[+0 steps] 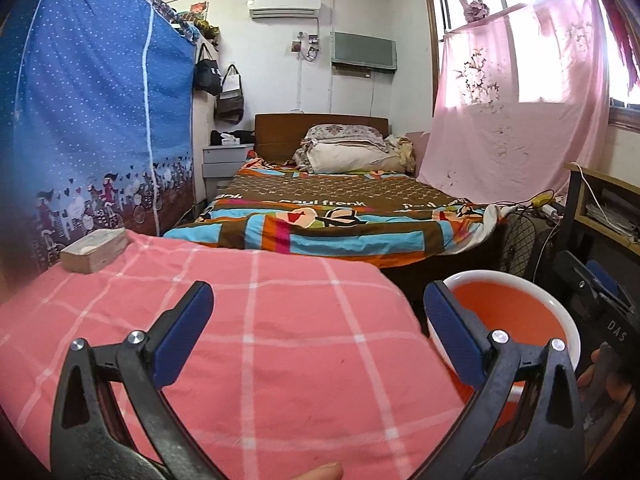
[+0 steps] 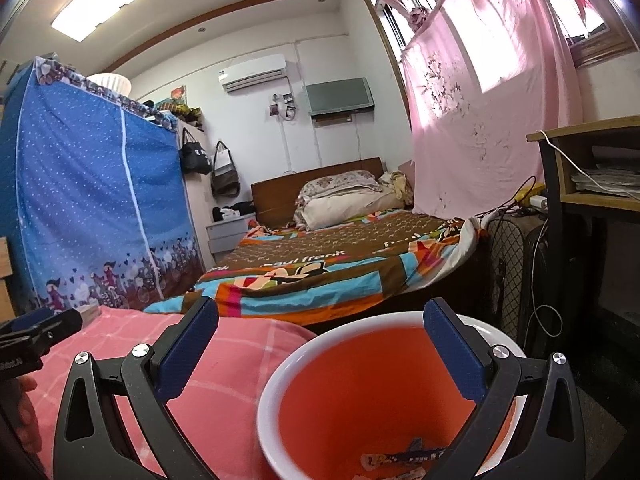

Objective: Collect trash

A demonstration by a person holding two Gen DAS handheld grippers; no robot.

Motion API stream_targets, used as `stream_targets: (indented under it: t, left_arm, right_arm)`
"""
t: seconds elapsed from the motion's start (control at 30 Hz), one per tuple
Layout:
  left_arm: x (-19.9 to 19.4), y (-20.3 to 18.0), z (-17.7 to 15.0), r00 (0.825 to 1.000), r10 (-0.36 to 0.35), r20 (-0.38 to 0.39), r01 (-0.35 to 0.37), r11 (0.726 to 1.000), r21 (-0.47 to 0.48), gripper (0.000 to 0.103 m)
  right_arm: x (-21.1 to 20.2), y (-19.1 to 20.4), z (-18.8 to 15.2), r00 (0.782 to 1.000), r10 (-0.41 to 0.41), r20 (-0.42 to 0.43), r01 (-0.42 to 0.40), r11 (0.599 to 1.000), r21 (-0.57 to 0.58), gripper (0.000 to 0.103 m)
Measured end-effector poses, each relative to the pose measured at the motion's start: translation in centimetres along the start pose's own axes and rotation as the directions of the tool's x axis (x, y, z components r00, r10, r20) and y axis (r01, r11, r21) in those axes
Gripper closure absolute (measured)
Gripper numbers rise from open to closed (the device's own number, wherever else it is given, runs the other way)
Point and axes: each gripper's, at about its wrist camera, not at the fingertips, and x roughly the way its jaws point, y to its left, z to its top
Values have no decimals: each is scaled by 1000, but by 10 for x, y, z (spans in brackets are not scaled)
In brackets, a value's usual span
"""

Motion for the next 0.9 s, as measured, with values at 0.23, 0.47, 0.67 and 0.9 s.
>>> stream_targets:
  t: [0.23, 0.47, 0.67, 0.9]
  left_arm:
    - [-14, 15, -12, 1000, 25, 0, -25, 999, -26, 0]
    - [-27, 28, -24, 999, 49, 3, -48, 998, -40, 0]
    - [-41, 37, -34, 997, 69, 20, -69, 997, -40, 0]
    - [-55, 48, -43, 997, 77, 25, -75, 995, -71, 0]
  right_arm:
    - [-16, 18, -7, 999, 15, 32, -13, 999, -38, 0]
    - [-30, 38, -18, 998, 41, 49, -38, 997, -71, 0]
    - [-46, 47, -28, 996, 53, 70, -47, 996, -78, 0]
    - [-60, 59, -35, 995, 53, 86, -45, 995, -85, 0]
